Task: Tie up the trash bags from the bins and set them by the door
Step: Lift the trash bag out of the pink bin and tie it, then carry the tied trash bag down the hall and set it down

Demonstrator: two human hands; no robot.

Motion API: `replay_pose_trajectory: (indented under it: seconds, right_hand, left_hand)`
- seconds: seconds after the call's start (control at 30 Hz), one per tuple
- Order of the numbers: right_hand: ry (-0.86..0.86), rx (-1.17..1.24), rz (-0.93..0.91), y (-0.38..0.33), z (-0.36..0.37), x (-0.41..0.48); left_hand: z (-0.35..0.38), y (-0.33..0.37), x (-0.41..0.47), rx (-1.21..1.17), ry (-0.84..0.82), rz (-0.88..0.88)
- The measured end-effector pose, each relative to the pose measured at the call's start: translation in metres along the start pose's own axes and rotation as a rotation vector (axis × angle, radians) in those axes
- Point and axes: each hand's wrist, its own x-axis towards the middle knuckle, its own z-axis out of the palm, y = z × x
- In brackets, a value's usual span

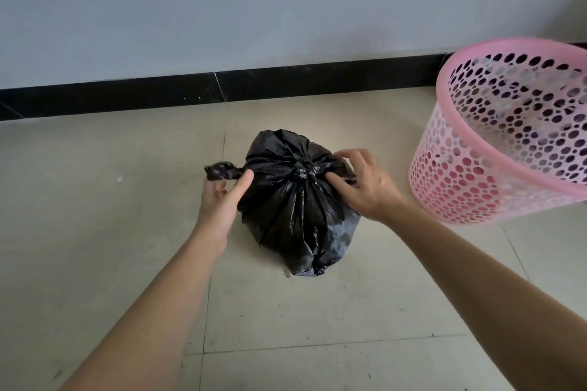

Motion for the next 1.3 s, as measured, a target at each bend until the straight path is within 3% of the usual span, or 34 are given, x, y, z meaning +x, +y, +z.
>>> replay_pose_trajectory:
  seconds: [0.1, 0.2, 0.37, 0.5, 0.67, 0.77, 0.9, 1.1, 1.3]
  right_hand:
    - [0.01, 0.327, 0.236, 0.003, 0.028, -0.019]
    - [0.043, 0.548, 0.359, -0.002, 0.049, -0.024]
    - [0.098, 0.592, 0.372, -0.01, 0.062, -0.031]
    - [0.144, 0.582, 0.395, -0.009, 0.073, -0.057]
    - [0.118, 0.525, 0.571, -0.024, 0.087, -0.11]
    - [0.032, 0.523, 0.707, -0.055, 0.06, -0.142]
    - [-0.033, 0.488, 0.721, -0.12, -0.015, -0.175]
    - [-0.081, 0.467, 0.635, -0.26, -0.18, -0.191]
    - [-0.033, 0.55, 0.205, -0.488, -0.397, -0.129]
  left_hand:
    - [0.025, -0.014, -0.017, -0.088, 0.209, -0.053]
    - [0.056, -0.027, -0.032, -0.117, 0.164, -0.064]
    - [0.066, -0.043, -0.034, -0.058, 0.154, 0.046]
    - [0.052, -0.065, -0.05, 0.033, 0.149, 0.038]
    - [0.043, -0.072, -0.096, 0.114, 0.173, -0.127]
    - [0.032, -0.043, -0.14, 0.169, 0.15, -0.202]
    - [0.004, 0.043, -0.209, 0.216, 0.168, -0.213]
    - [-0.063, 0.233, -0.283, 0.233, 0.202, -0.244]
    - [-0.188, 0.523, -0.335, 0.229, 0.5, 0.019]
